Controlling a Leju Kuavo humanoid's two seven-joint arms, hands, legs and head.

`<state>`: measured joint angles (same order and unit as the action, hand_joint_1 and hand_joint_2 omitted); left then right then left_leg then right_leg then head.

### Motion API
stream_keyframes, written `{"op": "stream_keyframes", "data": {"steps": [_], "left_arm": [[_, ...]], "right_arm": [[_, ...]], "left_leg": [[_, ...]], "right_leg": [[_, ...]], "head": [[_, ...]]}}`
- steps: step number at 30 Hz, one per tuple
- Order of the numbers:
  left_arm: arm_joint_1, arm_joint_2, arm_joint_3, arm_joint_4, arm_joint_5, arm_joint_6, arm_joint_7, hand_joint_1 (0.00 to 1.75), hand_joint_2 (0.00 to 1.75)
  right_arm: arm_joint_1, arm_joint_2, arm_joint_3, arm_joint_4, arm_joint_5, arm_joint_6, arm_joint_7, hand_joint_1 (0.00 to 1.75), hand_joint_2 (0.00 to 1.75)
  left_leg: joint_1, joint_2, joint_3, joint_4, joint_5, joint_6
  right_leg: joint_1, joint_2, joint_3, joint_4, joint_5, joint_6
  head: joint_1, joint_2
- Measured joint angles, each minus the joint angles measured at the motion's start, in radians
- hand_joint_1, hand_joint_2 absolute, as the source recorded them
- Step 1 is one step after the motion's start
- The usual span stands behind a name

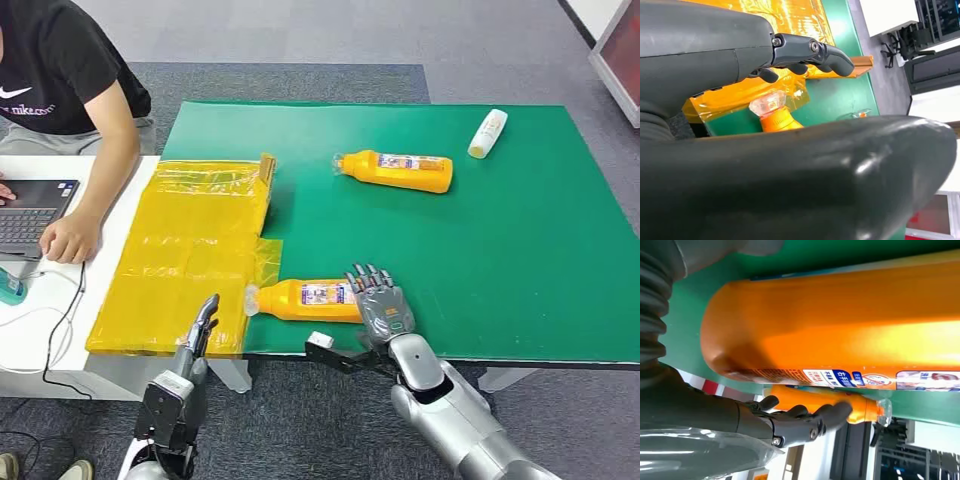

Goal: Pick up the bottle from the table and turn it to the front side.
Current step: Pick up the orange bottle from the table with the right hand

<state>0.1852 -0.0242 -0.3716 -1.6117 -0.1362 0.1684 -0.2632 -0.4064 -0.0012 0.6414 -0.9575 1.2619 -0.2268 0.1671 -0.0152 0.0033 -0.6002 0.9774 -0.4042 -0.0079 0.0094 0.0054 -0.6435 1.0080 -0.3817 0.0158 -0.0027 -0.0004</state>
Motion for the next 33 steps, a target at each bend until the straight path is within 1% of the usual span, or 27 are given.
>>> {"op": "stream_keyframes", "data": {"steps": [2, 7, 10, 14, 25, 33], "left_arm": [[-0.002, 0.000, 0.000, 0.001, 0.000, -0.001, 0.000, 0.00, 0.00], [-0.010, 0.000, 0.003, 0.006, 0.000, -0.005, 0.000, 0.00, 0.00], [-0.012, 0.000, 0.007, 0.009, 0.000, -0.006, 0.000, 0.00, 0.00], [-0.013, -0.001, 0.014, 0.010, 0.000, -0.006, 0.000, 0.00, 0.00], [-0.013, -0.008, 0.021, 0.012, 0.000, -0.005, 0.000, 0.00, 0.00], [-0.014, -0.008, 0.023, 0.012, -0.003, -0.007, -0.001, 0.00, 0.00]], "right_arm": [[-0.013, 0.005, 0.000, 0.016, -0.014, 0.029, 0.000, 0.00, 1.75], [-0.083, 0.027, 0.000, 0.098, -0.083, 0.154, -0.002, 0.00, 1.75], [-0.112, 0.036, 0.000, 0.139, -0.107, 0.188, -0.002, 0.02, 1.75], [-0.133, 0.046, 0.000, 0.181, -0.121, 0.194, -0.001, 1.75, 1.75], [-0.135, 0.053, 0.006, 0.211, -0.106, 0.157, 0.013, 1.75, 1.75], [-0.123, 0.052, 0.008, 0.211, -0.106, 0.094, -0.023, 1.75, 1.75]], "left_leg": [[0.000, 0.000, 0.000, 0.000, 0.000, 0.000], [0.000, 0.000, 0.005, 0.000, 0.000, -0.001], [0.000, 0.000, 0.009, 0.000, 0.000, -0.002], [0.000, 0.000, 0.014, 0.000, 0.000, -0.002], [0.000, 0.000, 0.015, 0.000, 0.002, -0.001], [0.000, 0.000, 0.015, 0.000, 0.001, -0.001]], "right_leg": [[0.000, 0.000, 0.000, 0.000, 0.000, 0.000], [0.000, 0.001, 0.004, 0.000, 0.001, -0.001], [0.000, 0.001, 0.008, 0.000, 0.001, -0.001], [0.000, 0.002, 0.012, -0.001, 0.001, -0.002], [0.000, 0.001, 0.014, -0.001, 0.003, -0.001], [0.000, 0.001, 0.014, -0.001, 0.002, -0.002]], "head": [[0.000, 0.000], [0.000, 0.000], [0.000, 0.000], [0.000, 0.000], [0.000, 0.000], [0.000, 0.000]]}}
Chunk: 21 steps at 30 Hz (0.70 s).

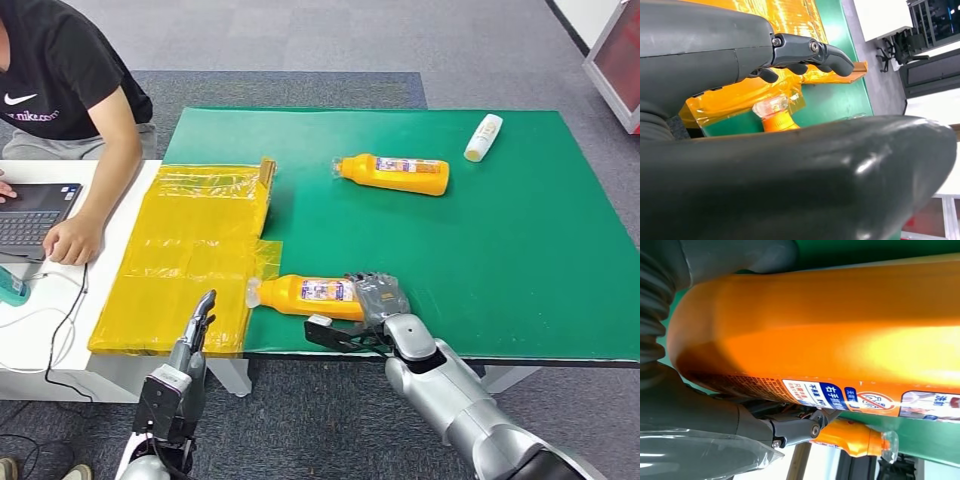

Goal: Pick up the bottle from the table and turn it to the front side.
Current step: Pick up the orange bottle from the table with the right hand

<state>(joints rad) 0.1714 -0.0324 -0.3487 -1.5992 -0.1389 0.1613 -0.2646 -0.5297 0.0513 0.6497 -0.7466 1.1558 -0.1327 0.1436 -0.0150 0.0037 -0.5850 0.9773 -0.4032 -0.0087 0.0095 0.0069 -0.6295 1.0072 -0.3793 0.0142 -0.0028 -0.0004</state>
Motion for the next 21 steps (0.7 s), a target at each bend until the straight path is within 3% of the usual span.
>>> {"op": "stream_keyframes", "data": {"steps": [6, 11, 16, 21], "left_arm": [[-0.004, -0.001, 0.000, 0.001, -0.002, -0.010, -0.008, 0.00, 0.00], [-0.012, -0.003, 0.000, 0.004, 0.006, -0.013, -0.031, 0.00, 0.00], [-0.014, -0.004, 0.000, 0.006, 0.052, -0.006, -0.061, 0.00, 0.00], [-0.014, -0.005, 0.000, 0.008, 0.125, -0.011, -0.089, 0.00, 0.00]], "right_arm": [[0.041, -0.010, -0.004, -0.017, -0.014, -0.151, -0.082, 1.75, 1.75], [0.135, -0.016, -0.059, -0.085, -0.208, -0.254, -0.261, 1.75, 1.75], [0.218, -0.016, -0.122, -0.170, -0.399, -0.253, -0.391, 1.75, 1.75], [0.276, -0.016, -0.164, -0.239, -0.532, -0.216, -0.469, 1.75, 1.75]], "left_leg": [[0.000, 0.000, -0.001, 0.000, 0.000, 0.000], [0.000, 0.000, -0.004, 0.000, 0.000, 0.000], [0.000, 0.000, -0.008, 0.000, -0.002, 0.001], [0.000, 0.000, -0.012, 0.000, -0.002, 0.001]], "right_leg": [[0.000, 0.000, -0.001, 0.000, 0.000, 0.000], [0.000, 0.000, -0.004, 0.000, -0.001, 0.001], [0.000, -0.001, -0.007, 0.000, -0.003, 0.002], [0.000, -0.001, -0.010, 0.000, -0.003, 0.002]], "head": [[0.000, 0.000], [0.000, 0.000], [0.000, 0.000], [0.000, 0.000]]}}
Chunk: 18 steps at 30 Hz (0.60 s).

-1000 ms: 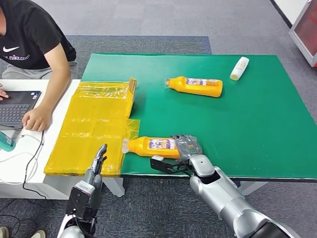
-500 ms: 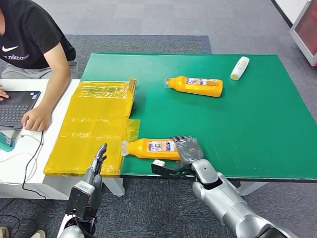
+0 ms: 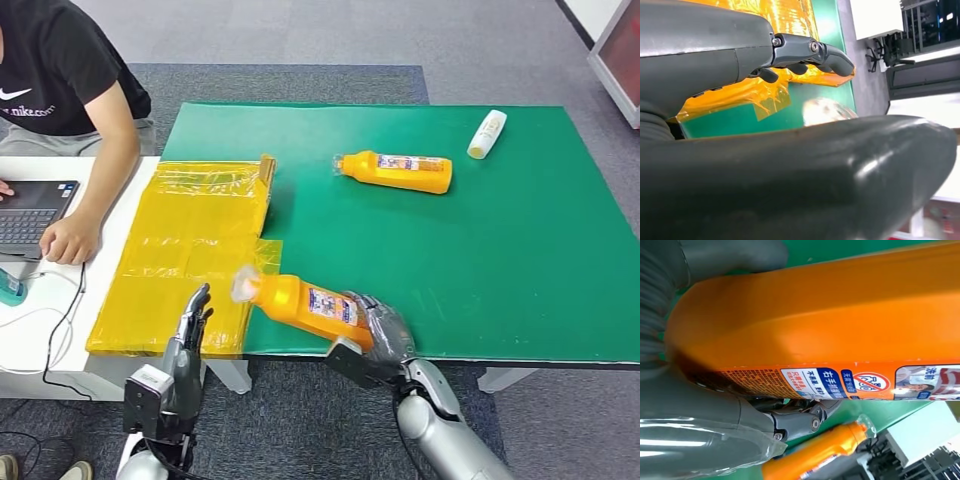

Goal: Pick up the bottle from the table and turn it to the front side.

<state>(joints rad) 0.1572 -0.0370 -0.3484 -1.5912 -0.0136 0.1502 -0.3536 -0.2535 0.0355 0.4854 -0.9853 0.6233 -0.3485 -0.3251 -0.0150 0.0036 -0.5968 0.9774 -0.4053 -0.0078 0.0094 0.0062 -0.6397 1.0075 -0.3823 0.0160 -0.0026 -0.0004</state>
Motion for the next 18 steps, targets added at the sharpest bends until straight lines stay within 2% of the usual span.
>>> {"op": "stream_keyframes", "data": {"steps": [10, 15, 18], "left_arm": [[-0.001, -0.012, 0.003, -0.002, 0.191, -0.033, -0.058, 0.00, 0.00], [-0.012, -0.015, 0.002, -0.006, 0.180, -0.040, -0.054, 0.00, 0.00], [-0.032, -0.014, 0.001, -0.008, 0.150, -0.050, -0.046, 0.00, 0.00]], "right_arm": [[0.051, 0.002, -0.030, -0.098, -0.171, 0.071, -0.042, 1.75, 1.75], [0.058, 0.002, -0.021, -0.121, -0.060, -0.003, -0.044, 1.75, 1.75], [0.063, 0.002, -0.009, -0.137, -0.077, 0.010, -0.047, 1.75, 1.75]], "left_leg": [[0.000, 0.000, -0.001, 0.000, 0.000, 0.000], [0.000, 0.000, -0.001, 0.000, 0.000, 0.001], [0.000, 0.000, -0.001, 0.000, 0.000, 0.000]], "right_leg": [[0.000, 0.000, -0.001, 0.000, 0.000, 0.000], [0.000, 0.000, -0.001, 0.000, 0.000, 0.000], [0.000, 0.000, -0.001, 0.000, 0.000, 0.000]], "head": [[0.000, 0.000], [0.000, 0.000], [0.000, 0.000]]}}
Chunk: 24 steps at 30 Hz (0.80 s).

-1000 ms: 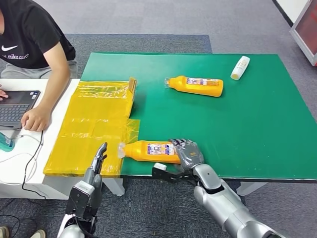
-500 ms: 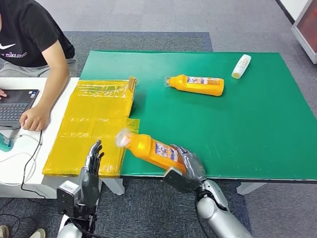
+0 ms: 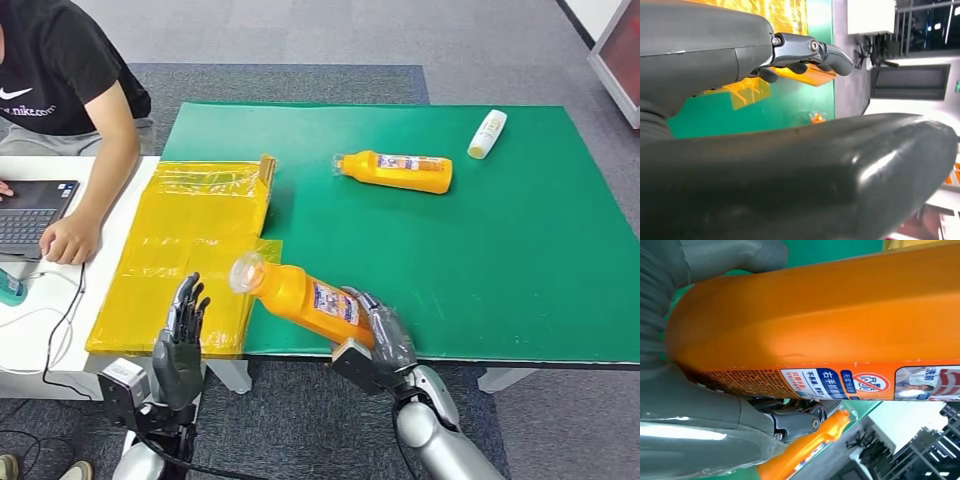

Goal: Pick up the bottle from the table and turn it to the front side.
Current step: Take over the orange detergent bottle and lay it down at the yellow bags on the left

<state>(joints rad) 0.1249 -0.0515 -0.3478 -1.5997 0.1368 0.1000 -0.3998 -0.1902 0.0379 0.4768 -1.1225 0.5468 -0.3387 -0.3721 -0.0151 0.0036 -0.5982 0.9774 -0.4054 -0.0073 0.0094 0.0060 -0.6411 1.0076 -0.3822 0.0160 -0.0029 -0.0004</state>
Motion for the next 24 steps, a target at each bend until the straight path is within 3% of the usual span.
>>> {"op": "stream_keyframes", "data": {"steps": [11, 24], "left_arm": [[-0.084, 0.000, -0.006, 0.008, 0.046, -0.074, 0.041, 0.00, 0.00], [-0.139, 0.000, -0.030, 0.041, 0.116, -0.096, 0.065, 0.00, 0.00]], "right_arm": [[0.008, 0.026, 0.016, -0.055, -0.270, 0.179, 0.007, 1.75, 1.75], [0.017, 0.033, 0.033, -0.156, -0.387, 0.243, 0.008, 1.75, 1.75]], "left_leg": [[0.000, 0.000, 0.000, 0.000, 0.000, 0.000], [0.000, 0.000, -0.001, 0.000, 0.000, 0.000]], "right_leg": [[0.000, 0.000, 0.000, 0.000, 0.000, 0.000], [0.000, 0.000, -0.001, 0.000, 0.000, 0.000]], "head": [[0.000, 0.000], [0.000, 0.000]]}}
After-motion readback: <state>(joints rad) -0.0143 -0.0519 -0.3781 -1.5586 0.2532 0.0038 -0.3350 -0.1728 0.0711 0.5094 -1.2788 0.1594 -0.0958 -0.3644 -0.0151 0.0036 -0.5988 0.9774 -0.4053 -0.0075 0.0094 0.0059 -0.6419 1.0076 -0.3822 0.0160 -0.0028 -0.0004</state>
